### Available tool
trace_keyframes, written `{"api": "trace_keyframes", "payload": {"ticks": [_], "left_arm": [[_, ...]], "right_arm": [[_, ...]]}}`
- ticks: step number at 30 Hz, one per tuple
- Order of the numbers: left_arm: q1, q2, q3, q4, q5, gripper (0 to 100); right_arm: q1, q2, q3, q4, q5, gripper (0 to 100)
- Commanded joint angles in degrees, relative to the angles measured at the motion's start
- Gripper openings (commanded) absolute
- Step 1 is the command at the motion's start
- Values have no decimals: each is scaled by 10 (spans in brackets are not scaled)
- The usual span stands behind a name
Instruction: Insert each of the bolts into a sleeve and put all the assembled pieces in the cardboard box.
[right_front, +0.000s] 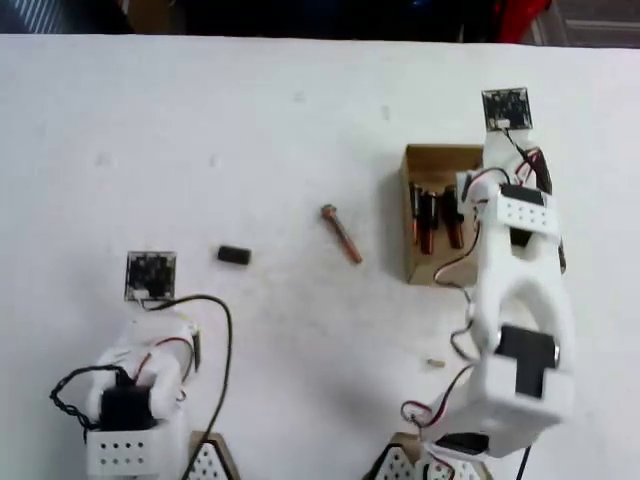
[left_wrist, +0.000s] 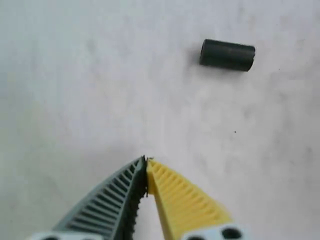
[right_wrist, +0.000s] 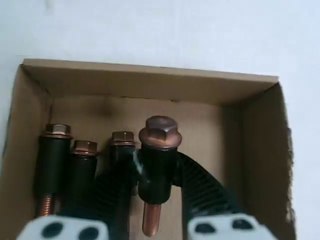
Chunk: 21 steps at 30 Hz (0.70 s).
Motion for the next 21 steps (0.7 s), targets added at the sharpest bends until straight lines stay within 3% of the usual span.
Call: {"api": "trace_keyframes", "payload": {"ticks": [1,9,16,21], "left_arm": [[7,-3,-1,-6,-3,22],[7,-3,2,-5,-3,22],[7,-3,2,-4,-3,22],[7,-3,2,-4,-3,23]], "right_arm": [[16,58,-76,-11,7,17],[17,166,-194,81,8,22],[7,209,-282,173,7,221],[6,180,-319,204,4,261]]}}
